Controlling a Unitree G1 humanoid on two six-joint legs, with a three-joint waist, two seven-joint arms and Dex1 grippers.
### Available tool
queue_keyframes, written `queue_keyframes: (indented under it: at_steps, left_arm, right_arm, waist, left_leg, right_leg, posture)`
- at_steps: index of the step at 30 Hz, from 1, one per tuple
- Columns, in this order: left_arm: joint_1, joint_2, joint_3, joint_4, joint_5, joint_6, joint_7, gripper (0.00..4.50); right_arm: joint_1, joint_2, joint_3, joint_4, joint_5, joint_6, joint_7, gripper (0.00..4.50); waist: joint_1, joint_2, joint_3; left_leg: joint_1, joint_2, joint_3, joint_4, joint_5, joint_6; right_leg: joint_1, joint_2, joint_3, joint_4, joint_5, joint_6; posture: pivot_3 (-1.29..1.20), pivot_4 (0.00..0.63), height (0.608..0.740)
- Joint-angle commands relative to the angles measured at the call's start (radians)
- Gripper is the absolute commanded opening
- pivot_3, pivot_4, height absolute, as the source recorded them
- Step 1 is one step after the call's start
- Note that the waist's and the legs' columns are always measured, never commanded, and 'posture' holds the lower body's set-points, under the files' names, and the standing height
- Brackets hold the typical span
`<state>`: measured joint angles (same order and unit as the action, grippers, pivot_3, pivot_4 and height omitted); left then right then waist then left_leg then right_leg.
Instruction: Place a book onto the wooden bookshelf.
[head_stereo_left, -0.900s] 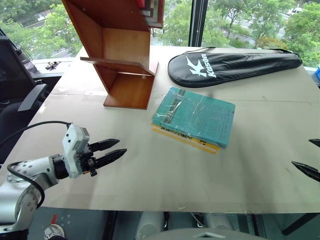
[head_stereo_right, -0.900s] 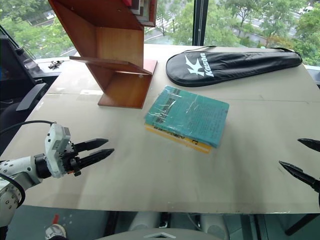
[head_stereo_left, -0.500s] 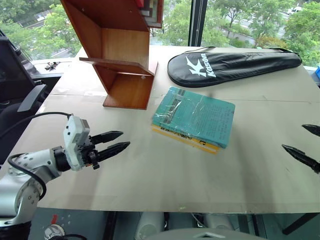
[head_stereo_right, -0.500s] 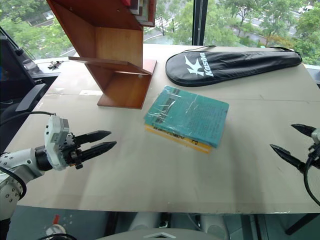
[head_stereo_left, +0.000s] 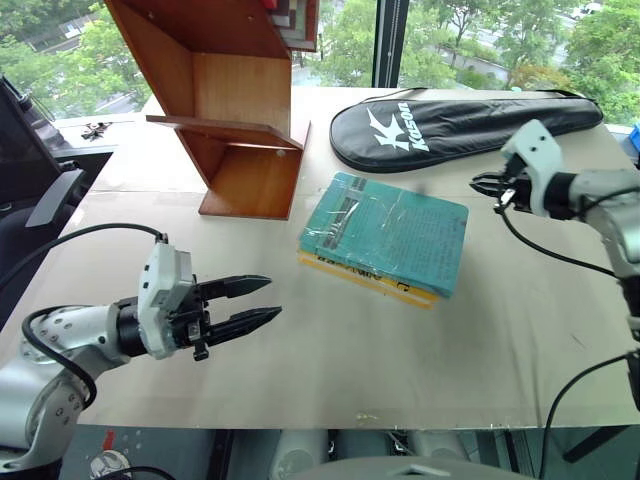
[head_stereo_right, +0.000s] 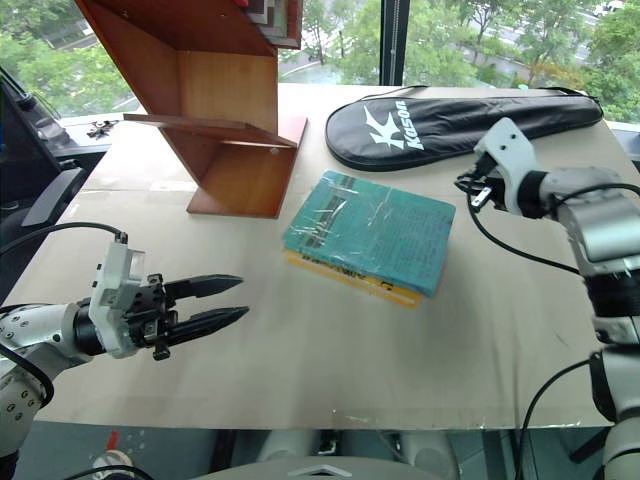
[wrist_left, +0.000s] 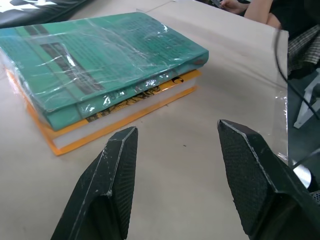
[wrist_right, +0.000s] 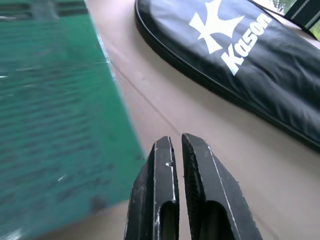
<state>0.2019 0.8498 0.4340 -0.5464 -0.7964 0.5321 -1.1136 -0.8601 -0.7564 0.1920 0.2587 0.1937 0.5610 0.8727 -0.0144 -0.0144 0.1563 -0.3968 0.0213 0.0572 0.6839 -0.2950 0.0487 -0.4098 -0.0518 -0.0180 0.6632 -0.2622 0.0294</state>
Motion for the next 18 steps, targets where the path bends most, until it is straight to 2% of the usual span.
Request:
queue_keyframes:
  at_steps: [1,5,9,13,18]
  left_arm:
    - [0.009,-0.009,0.043,-0.059,-0.052,-0.008,0.009,2.6]
    - [0.032,-0.04,0.073,-0.098,-0.077,-0.025,0.04,2.6]
    - [0.083,-0.078,0.096,-0.141,-0.093,-0.039,0.068,2.6]
    - [0.12,-0.101,0.105,-0.154,-0.079,-0.056,0.09,2.6]
    - [0.136,-0.109,0.088,-0.155,-0.062,-0.074,0.11,2.6]
  right_arm:
    - [-0.179,0.096,0.109,0.321,-0.146,-0.189,0.052,0.05]
    - [-0.327,0.201,0.141,0.634,-0.219,-0.351,0.085,0.05]
    - [-0.412,0.264,0.146,0.831,-0.277,-0.454,0.094,0.05]
    - [-0.432,0.292,0.142,0.904,-0.312,-0.511,0.152,0.05]
    - [-0.421,0.305,0.133,0.87,-0.318,-0.528,0.26,0.05]
  waist:
    - [-0.004,0.0,0.0]
    - [-0.004,0.0,0.001]
    - [-0.002,0.001,0.001]
    - [-0.005,0.001,0.001]
    - [-0.012,0.003,0.002]
  left_leg:
    - [-0.002,0.0,0.0,0.0,0.0,0.0]
    - [-0.002,0.0,0.001,-0.001,0.0,0.0]
    - [-0.003,0.0,0.001,-0.001,0.0,0.0]
    - [-0.003,0.0,0.001,-0.001,0.0,0.0]
    - [-0.001,0.0,0.001,-0.001,0.0,-0.001]
  right_leg:
    - [-0.002,0.0,0.0,0.0,0.0,0.0]
    - [-0.002,0.001,0.0,-0.001,0.0,0.0]
    - [-0.002,0.0,-0.001,-0.002,0.0,0.0]
    - [-0.002,0.0,-0.001,-0.001,0.0,0.0]
    - [-0.002,0.0,-0.001,0.001,0.0,0.0]
  posture:
    - [0.0,0.15,0.74]
    - [0.0,0.15,0.74]
    - [0.0,0.15,0.74]
    - [0.0,0.15,0.74]
    - [0.0,0.15,0.74]
